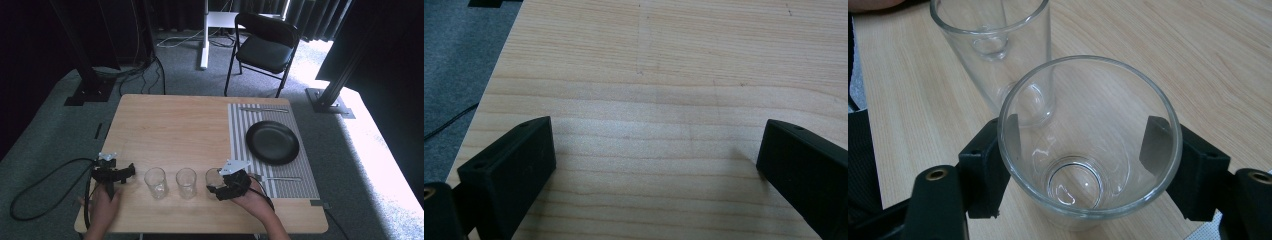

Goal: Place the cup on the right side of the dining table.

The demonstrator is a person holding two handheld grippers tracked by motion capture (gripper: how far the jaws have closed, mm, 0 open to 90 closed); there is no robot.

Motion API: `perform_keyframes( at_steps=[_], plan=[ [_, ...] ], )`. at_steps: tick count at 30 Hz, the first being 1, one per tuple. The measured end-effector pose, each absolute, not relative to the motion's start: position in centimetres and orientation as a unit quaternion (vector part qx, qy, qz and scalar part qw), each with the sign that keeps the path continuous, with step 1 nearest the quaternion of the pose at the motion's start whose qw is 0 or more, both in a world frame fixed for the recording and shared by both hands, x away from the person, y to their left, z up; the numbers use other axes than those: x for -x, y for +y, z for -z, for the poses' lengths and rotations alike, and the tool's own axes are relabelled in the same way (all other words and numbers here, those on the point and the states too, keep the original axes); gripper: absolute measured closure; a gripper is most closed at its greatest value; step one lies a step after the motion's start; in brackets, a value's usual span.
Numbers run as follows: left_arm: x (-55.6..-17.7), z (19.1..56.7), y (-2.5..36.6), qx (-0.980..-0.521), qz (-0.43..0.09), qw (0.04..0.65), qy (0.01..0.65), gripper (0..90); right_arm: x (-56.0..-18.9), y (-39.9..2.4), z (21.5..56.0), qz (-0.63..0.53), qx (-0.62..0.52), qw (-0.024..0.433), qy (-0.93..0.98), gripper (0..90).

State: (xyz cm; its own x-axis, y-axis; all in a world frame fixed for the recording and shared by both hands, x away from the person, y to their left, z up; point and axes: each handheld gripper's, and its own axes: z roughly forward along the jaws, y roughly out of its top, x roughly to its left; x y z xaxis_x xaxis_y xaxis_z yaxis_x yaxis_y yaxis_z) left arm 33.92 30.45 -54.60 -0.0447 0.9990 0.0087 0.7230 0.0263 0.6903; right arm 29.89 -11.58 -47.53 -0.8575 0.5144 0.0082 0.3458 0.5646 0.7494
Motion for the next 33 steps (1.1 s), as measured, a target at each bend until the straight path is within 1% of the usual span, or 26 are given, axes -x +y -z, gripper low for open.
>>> perform_keyframes(
  at_steps=[13, 25, 33],
  plan=[
    [-33.9, 54.6, 30.4, -0.643, -0.272, 0.254, 0.67, 2.6, -30.3, -12.2, 46.8, -0.4, -0.267, 0.106, 0.87, 28.5],
    [-33.9, 54.6, 30.5, -0.643, -0.271, 0.253, 0.669, 2.6, -31.7, -12.7, 45.7, -0.386, -0.277, 0.125, 0.871, 28.5],
    [-33.9, 54.6, 30.5, -0.644, -0.271, 0.253, 0.669, 2.6, -33.3, -12.9, 45.3, -0.381, -0.286, 0.126, 0.87, 28.5]
  ],
)
